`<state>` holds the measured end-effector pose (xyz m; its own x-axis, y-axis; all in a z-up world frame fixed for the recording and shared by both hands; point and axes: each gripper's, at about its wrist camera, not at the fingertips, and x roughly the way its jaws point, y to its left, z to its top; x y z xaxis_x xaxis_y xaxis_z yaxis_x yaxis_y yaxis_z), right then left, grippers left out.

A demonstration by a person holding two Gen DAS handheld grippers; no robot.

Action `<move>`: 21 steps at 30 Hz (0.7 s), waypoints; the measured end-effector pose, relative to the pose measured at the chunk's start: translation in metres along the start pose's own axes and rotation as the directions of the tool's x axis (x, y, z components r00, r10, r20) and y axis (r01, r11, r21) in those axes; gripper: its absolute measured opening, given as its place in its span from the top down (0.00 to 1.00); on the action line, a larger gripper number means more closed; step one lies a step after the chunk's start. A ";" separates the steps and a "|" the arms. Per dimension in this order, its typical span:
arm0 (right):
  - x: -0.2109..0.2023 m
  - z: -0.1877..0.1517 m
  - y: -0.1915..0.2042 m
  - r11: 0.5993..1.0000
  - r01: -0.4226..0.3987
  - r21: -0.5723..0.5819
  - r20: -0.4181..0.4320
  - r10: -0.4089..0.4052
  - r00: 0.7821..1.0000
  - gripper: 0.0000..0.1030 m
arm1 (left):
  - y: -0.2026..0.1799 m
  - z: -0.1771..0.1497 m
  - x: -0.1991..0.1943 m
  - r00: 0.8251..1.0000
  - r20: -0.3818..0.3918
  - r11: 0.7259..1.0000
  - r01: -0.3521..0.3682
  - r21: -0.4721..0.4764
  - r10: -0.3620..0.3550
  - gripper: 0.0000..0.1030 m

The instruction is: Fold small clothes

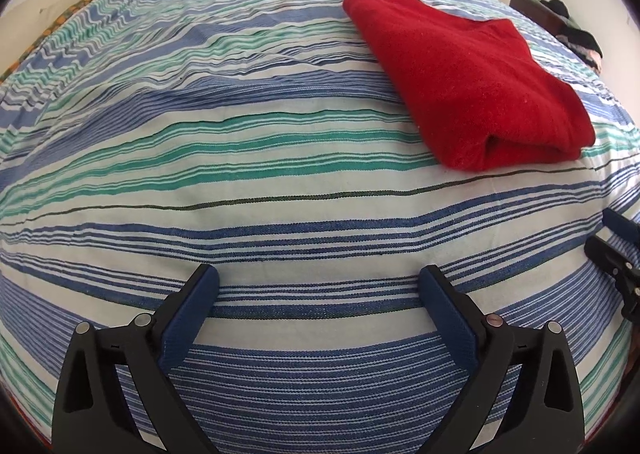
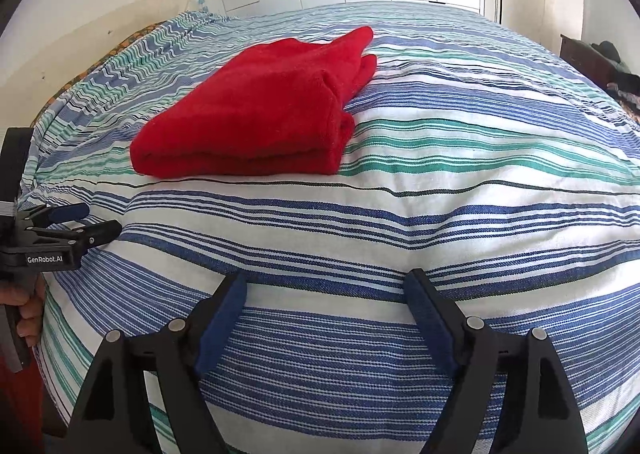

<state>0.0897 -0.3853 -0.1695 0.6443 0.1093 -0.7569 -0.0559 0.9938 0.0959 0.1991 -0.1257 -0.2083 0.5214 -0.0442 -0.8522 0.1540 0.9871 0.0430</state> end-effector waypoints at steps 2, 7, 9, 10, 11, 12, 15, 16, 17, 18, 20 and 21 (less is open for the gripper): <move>0.000 0.000 0.001 1.000 0.008 -0.006 0.003 -0.008 1.000 0.21 | 0.000 -0.001 0.002 1.000 -0.001 1.000 0.004 -0.002 -0.004 0.02; 0.002 0.000 0.003 1.000 0.021 -0.015 0.010 -0.021 1.000 0.21 | 0.001 -0.001 0.006 1.000 -0.003 1.000 0.014 -0.005 -0.014 0.01; 0.002 0.000 0.002 1.000 0.021 -0.016 0.011 -0.021 1.000 0.21 | 0.001 -0.001 0.007 1.000 -0.004 1.000 0.013 -0.004 -0.013 0.01; 0.002 0.000 0.002 1.000 0.021 -0.016 0.010 -0.020 1.000 0.21 | 0.000 -0.001 0.007 1.000 -0.004 1.000 0.012 -0.003 -0.012 0.01; 0.002 0.000 0.002 1.000 0.020 -0.016 0.010 -0.020 1.000 0.21 | 0.000 -0.001 0.007 1.000 -0.005 1.000 0.011 -0.002 -0.011 0.01; 0.002 0.000 0.002 1.000 0.020 -0.016 0.010 -0.020 1.000 0.21 | -0.001 -0.001 0.008 1.000 -0.005 1.000 0.010 0.000 -0.010 0.01; 0.002 0.000 0.002 1.000 0.021 -0.016 0.010 -0.021 1.000 0.21 | -0.001 -0.002 0.008 1.000 -0.004 1.000 0.009 0.002 -0.009 0.01; 0.002 0.000 0.002 1.000 0.022 -0.016 0.010 -0.021 1.000 0.21 | -0.001 -0.002 0.008 1.000 -0.004 1.000 0.009 0.002 -0.009 0.01; 0.003 0.001 0.002 1.000 0.022 -0.017 0.010 -0.022 1.000 0.21 | -0.002 -0.002 0.008 1.000 -0.003 1.000 0.008 0.003 -0.008 0.01; 0.003 0.001 0.002 1.000 0.022 -0.017 0.010 -0.022 1.000 0.21 | -0.002 -0.003 0.008 1.000 -0.003 1.000 0.008 0.005 -0.008 0.01; 0.004 0.001 0.002 1.000 0.022 -0.018 0.010 -0.022 1.000 0.21 | -0.003 -0.003 0.009 1.000 -0.004 1.000 0.007 0.007 -0.007 0.01; 0.004 0.001 0.002 1.000 0.022 -0.018 0.011 -0.022 1.000 0.21 | -0.003 -0.003 0.009 1.000 -0.005 1.000 0.006 0.009 -0.006 0.01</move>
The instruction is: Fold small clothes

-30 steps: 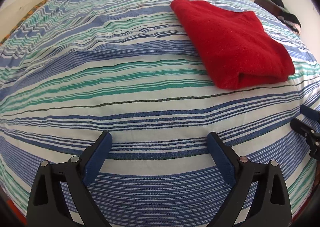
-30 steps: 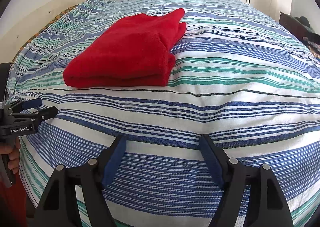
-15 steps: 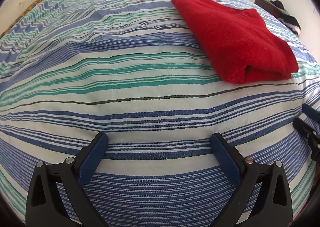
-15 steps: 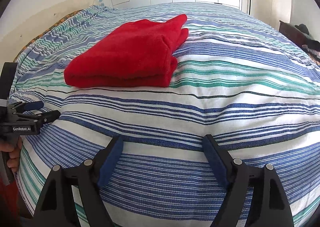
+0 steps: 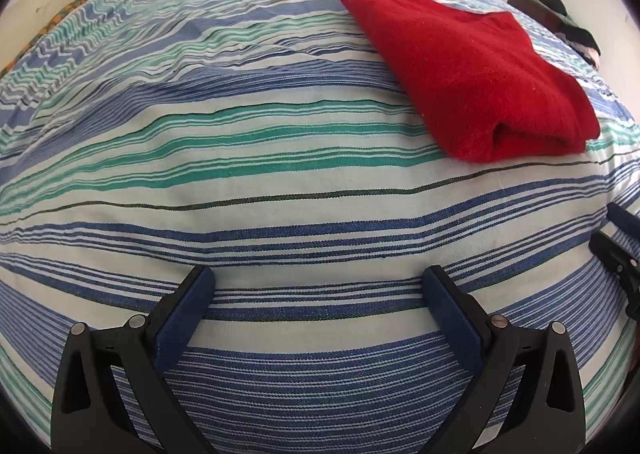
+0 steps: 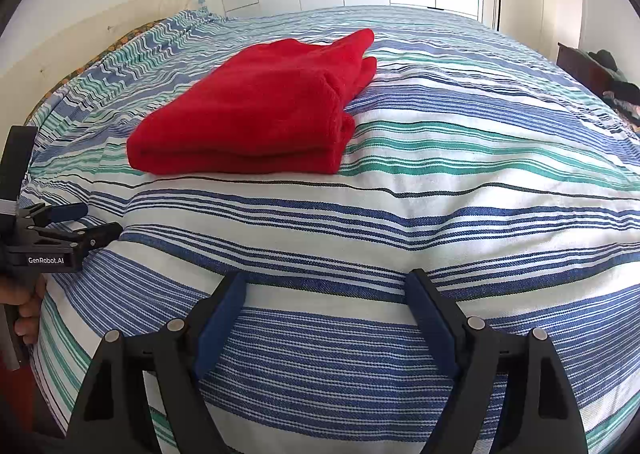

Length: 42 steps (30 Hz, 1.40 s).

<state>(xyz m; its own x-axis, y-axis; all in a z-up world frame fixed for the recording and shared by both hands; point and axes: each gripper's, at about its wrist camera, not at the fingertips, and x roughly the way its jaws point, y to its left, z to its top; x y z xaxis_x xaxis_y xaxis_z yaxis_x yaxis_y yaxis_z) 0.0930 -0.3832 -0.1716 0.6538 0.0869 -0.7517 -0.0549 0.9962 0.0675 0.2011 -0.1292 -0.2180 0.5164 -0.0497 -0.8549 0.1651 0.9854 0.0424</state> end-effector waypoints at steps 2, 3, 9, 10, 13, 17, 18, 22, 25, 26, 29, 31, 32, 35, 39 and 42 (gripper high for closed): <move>0.001 0.000 -0.001 1.000 -0.002 0.001 0.001 0.002 1.000 0.20 | -0.001 0.000 0.000 1.000 -0.002 1.000 -0.002 0.001 0.002 0.01; 0.002 0.000 -0.001 1.000 -0.004 0.003 0.001 0.004 1.000 0.20 | -0.002 0.000 0.000 1.000 -0.004 1.000 -0.004 0.004 0.004 0.01; 0.003 0.001 -0.003 1.000 -0.011 0.006 -0.002 0.011 1.000 0.19 | -0.003 -0.001 0.000 1.000 -0.007 1.000 -0.003 0.010 0.003 0.01; 0.003 0.001 -0.002 1.000 -0.009 0.006 -0.002 0.009 1.000 0.19 | -0.003 -0.001 0.000 1.000 -0.007 1.000 -0.002 0.011 0.002 0.01; 0.003 0.001 -0.001 1.000 -0.004 0.003 -0.003 0.004 1.000 0.19 | -0.003 -0.001 0.000 1.000 -0.008 1.000 -0.002 0.013 0.002 0.01; 0.003 0.001 0.000 1.000 -0.003 0.002 -0.003 0.003 1.000 0.19 | -0.003 -0.002 0.000 1.000 -0.005 1.000 -0.003 0.017 0.003 0.01; 0.003 0.001 0.000 1.000 -0.003 0.002 -0.003 0.003 1.000 0.19 | -0.003 -0.002 0.000 1.000 -0.004 1.000 -0.004 0.018 0.004 0.01; 0.003 0.001 0.000 1.000 -0.003 0.002 -0.003 0.003 1.000 0.18 | -0.003 -0.001 0.001 1.000 -0.003 1.000 -0.006 0.020 0.006 0.01; 0.003 0.001 0.000 1.000 -0.003 0.002 -0.003 0.003 1.000 0.18 | -0.004 -0.002 0.000 1.000 -0.003 1.000 -0.007 0.022 0.007 0.01; 0.003 0.001 0.000 1.000 -0.003 0.002 -0.003 0.003 1.000 0.18 | -0.004 -0.002 0.000 1.000 -0.002 1.000 -0.007 0.022 0.007 0.01; 0.002 0.000 0.000 1.000 -0.003 0.002 -0.003 0.003 1.000 0.18 | -0.004 -0.002 0.000 1.000 -0.003 1.000 -0.007 0.022 0.007 0.01; 0.003 0.001 0.000 1.000 -0.003 0.001 -0.002 0.003 1.000 0.18 | -0.004 -0.002 0.000 1.000 -0.003 1.000 -0.007 0.023 0.007 0.01; 0.003 0.001 0.001 1.000 -0.004 0.001 -0.003 0.004 1.000 0.18 | -0.004 -0.002 0.000 1.000 -0.003 1.000 -0.007 0.022 0.007 0.01; 0.003 0.000 0.001 1.000 -0.004 0.001 -0.003 0.004 1.000 0.18 | -0.004 -0.002 0.000 1.000 -0.003 1.000 -0.008 0.023 0.008 0.01; 0.002 0.000 0.001 1.000 -0.003 0.000 -0.002 0.003 1.000 0.18 | -0.005 -0.002 0.000 1.000 -0.003 1.000 -0.010 0.025 0.010 0.01; 0.003 0.000 0.001 1.000 -0.002 -0.001 0.000 0.002 1.000 0.17 | -0.005 -0.001 0.000 1.000 -0.003 1.000 -0.010 0.025 0.010 0.01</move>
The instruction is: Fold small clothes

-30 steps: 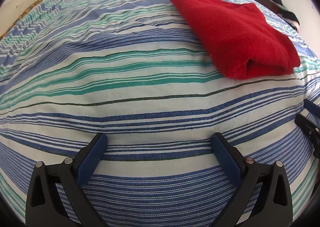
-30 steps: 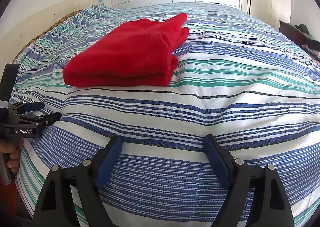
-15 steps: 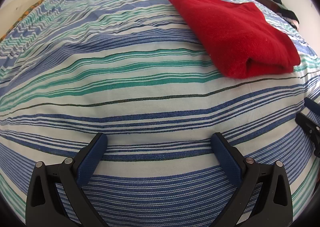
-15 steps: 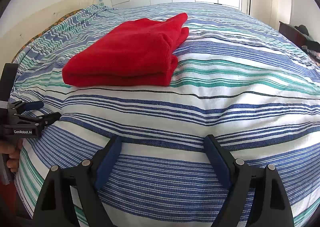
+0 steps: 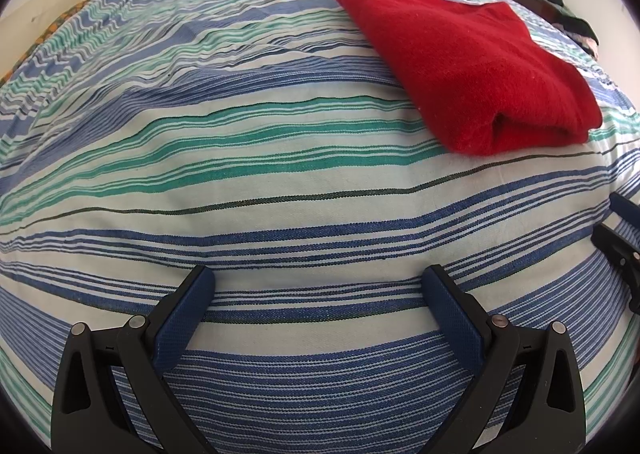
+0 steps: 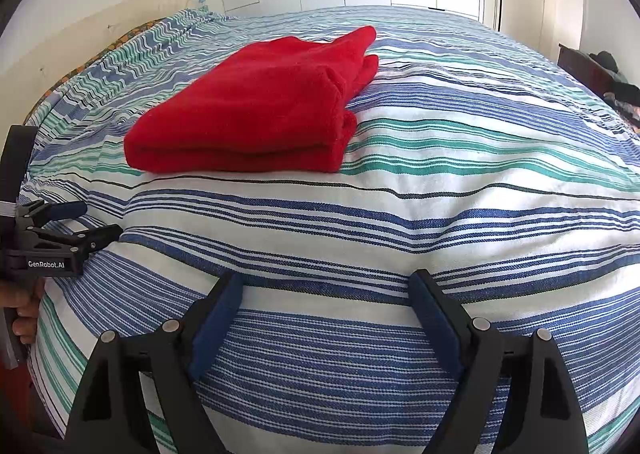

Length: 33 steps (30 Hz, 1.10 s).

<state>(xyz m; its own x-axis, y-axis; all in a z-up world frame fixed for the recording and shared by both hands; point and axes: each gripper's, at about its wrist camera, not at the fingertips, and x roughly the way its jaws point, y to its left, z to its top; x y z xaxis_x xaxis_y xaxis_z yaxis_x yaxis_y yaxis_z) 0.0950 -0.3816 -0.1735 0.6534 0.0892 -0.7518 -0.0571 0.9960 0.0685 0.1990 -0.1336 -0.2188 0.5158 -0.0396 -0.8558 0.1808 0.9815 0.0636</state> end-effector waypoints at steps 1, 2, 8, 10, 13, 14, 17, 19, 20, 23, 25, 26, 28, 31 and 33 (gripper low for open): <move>0.000 0.000 0.000 1.000 0.000 0.000 0.001 0.000 1.000 0.17 | 0.000 0.000 0.000 1.000 0.000 1.000 0.001 0.000 -0.001 0.01; 0.000 0.000 0.000 1.000 0.000 0.000 0.001 0.000 1.000 0.17 | 0.000 0.000 0.000 1.000 0.000 1.000 0.001 0.000 -0.001 0.01; 0.001 0.001 0.000 1.000 0.002 -0.002 -0.001 -0.002 1.000 0.17 | 0.004 0.000 0.000 1.000 -0.002 1.000 0.029 -0.011 -0.029 0.01; 0.001 0.001 0.000 1.000 0.003 -0.003 -0.004 -0.003 1.000 0.17 | 0.009 0.001 0.002 0.998 -0.008 0.998 0.063 -0.022 -0.063 0.01; 0.000 0.001 -0.001 1.000 -0.001 -0.003 0.001 0.001 1.000 0.17 | 0.009 0.003 0.004 0.997 -0.022 0.997 0.073 -0.004 -0.073 0.01; -0.001 0.000 0.000 1.000 0.000 -0.003 0.003 0.000 1.000 0.17 | 0.009 0.004 0.004 0.997 -0.028 0.997 0.073 -0.004 -0.073 0.01; -0.002 -0.001 0.001 1.000 0.000 -0.001 0.005 0.000 1.000 0.17 | 0.015 0.010 0.000 0.992 -0.056 0.993 0.110 -0.033 -0.112 0.01; -0.004 0.005 0.001 1.000 -0.010 -0.003 -0.032 0.010 0.999 0.16 | 0.024 0.018 -0.010 0.982 -0.077 0.983 0.170 -0.062 -0.175 0.03; -0.004 0.010 0.001 1.000 -0.025 -0.007 -0.071 0.025 0.997 0.15 | 0.030 0.023 -0.017 0.971 -0.064 0.971 0.225 -0.085 -0.231 0.05; -0.016 0.030 -0.008 0.991 -0.117 0.062 -0.117 0.123 0.985 0.15 | 0.045 0.048 -0.042 0.912 0.044 0.901 0.411 -0.138 -0.409 0.06; -0.026 0.049 -0.022 0.962 -0.219 0.164 -0.043 0.228 0.973 0.15 | 0.043 0.075 -0.044 0.880 0.079 0.870 0.475 -0.131 -0.469 0.06; -0.027 0.060 -0.029 0.946 -0.251 0.205 -0.012 0.259 0.966 0.15 | 0.039 0.088 -0.038 0.870 0.072 0.860 0.494 -0.131 -0.488 0.06; -0.016 0.084 -0.044 0.914 -0.294 0.280 0.031 0.298 0.954 0.15 | 0.030 0.111 -0.014 0.862 0.027 0.848 0.504 -0.163 -0.507 0.06; 0.024 0.111 -0.069 0.819 -0.361 0.446 0.041 0.385 0.922 0.15 | 0.016 0.125 0.027 0.834 -0.085 0.826 0.516 -0.229 -0.545 0.07; 0.057 0.115 -0.074 0.730 -0.414 0.543 0.020 0.482 0.876 0.15 | 0.002 0.124 0.048 0.795 -0.172 0.807 0.537 -0.246 -0.582 0.11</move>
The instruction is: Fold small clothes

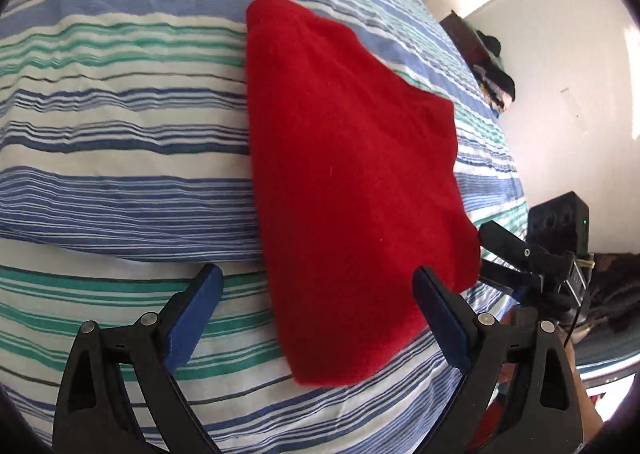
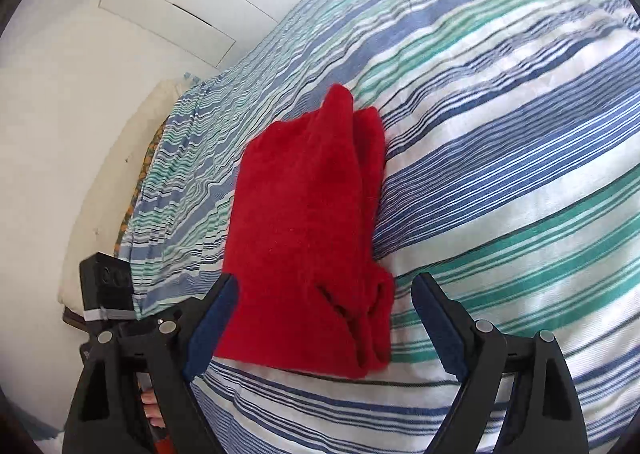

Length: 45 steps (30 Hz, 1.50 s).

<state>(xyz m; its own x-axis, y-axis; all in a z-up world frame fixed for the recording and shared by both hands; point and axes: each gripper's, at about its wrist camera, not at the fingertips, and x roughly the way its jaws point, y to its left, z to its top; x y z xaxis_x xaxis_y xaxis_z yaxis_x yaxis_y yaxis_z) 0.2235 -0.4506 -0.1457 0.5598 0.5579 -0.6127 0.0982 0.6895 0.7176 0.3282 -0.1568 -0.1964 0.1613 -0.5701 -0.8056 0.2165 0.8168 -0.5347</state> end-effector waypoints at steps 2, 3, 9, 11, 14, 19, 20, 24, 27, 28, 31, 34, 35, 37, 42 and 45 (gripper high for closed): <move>0.028 0.004 -0.007 0.997 -0.045 0.064 -0.104 0.052 0.993 0.15 | -0.001 -0.001 0.010 0.999 -0.032 1.000 0.005 0.002 -0.005 0.37; 0.034 0.003 -0.003 0.999 -0.016 0.037 -0.117 0.020 0.993 0.18 | -0.001 0.000 0.011 0.998 -0.038 0.999 0.039 -0.005 -0.040 0.55; 0.047 0.027 0.040 0.992 0.037 -0.121 -0.190 -0.060 0.980 0.73 | -0.025 0.030 -0.038 0.996 0.054 0.997 0.073 0.022 -0.074 0.73; 0.033 0.046 0.074 0.976 0.039 -0.214 -0.130 -0.068 0.989 0.73 | -0.040 0.050 -0.075 0.984 0.147 0.994 0.091 0.065 -0.100 0.73; 0.003 0.080 0.129 0.945 0.009 -0.328 -0.019 -0.016 1.000 0.73 | -0.060 0.073 -0.133 0.952 0.272 0.985 0.107 0.136 -0.141 0.72; -0.032 0.096 0.192 0.878 -0.056 -0.476 0.055 0.093 0.994 0.71 | -0.076 0.068 -0.171 0.931 0.341 0.976 0.060 0.208 -0.130 0.68; -0.030 0.093 0.192 0.877 -0.062 -0.477 0.050 0.098 0.994 0.69 | -0.071 0.061 -0.163 0.941 0.325 0.980 0.036 0.196 -0.100 0.61; -0.004 0.063 0.145 0.921 0.027 -0.388 0.006 -0.027 1.000 0.45 | -0.037 0.006 -0.096 0.967 0.205 0.976 -0.179 0.127 0.151 0.40; -0.009 0.015 0.082 0.922 0.207 -0.328 -0.005 -0.221 0.975 0.44 | -0.025 -0.074 -0.073 0.944 0.176 0.929 -0.313 0.198 0.280 0.39; -0.016 -0.005 0.067 0.910 0.263 -0.321 -0.001 -0.278 0.961 0.43 | -0.023 -0.099 -0.074 0.933 0.177 0.912 -0.349 0.218 0.314 0.37; -0.051 -0.068 0.042 0.876 0.362 -0.319 0.015 -0.377 0.926 0.24 | -0.028 -0.156 -0.093 0.906 0.206 0.876 -0.414 0.248 0.370 0.22; -0.081 -0.120 0.052 0.843 0.422 -0.334 0.051 -0.431 0.901 0.13 | -0.047 -0.181 -0.124 0.817 0.305 0.789 -0.563 0.245 0.489 0.10; -0.090 -0.133 0.059 0.838 0.436 -0.329 0.072 -0.438 0.896 0.06 | -0.058 -0.182 -0.134 0.792 0.340 0.765 -0.596 0.244 0.507 0.09; -0.109 -0.153 0.078 0.842 0.438 -0.316 0.121 -0.422 0.899 0.00 | -0.075 -0.187 -0.159 0.759 0.405 0.742 -0.627 0.239 0.511 0.06; -0.129 -0.178 0.137 0.809 0.463 -0.363 0.184 -0.425 0.886 0.00 | -0.102 -0.196 -0.210 0.607 0.559 0.685 -0.722 0.092 0.565 0.02; -0.138 -0.183 0.173 0.741 0.517 -0.430 0.222 -0.468 0.856 0.00 | -0.098 -0.203 -0.232 0.556 0.550 0.675 -0.737 -0.020 0.623 0.02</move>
<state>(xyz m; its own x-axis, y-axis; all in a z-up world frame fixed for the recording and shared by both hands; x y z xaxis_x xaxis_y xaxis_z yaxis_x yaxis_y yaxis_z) 0.0128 -0.3238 0.0023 0.6161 0.0522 -0.7860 0.0081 0.9973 0.0726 0.0736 -0.0867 -0.0085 0.7545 0.1438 -0.6403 0.0079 0.9736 0.2280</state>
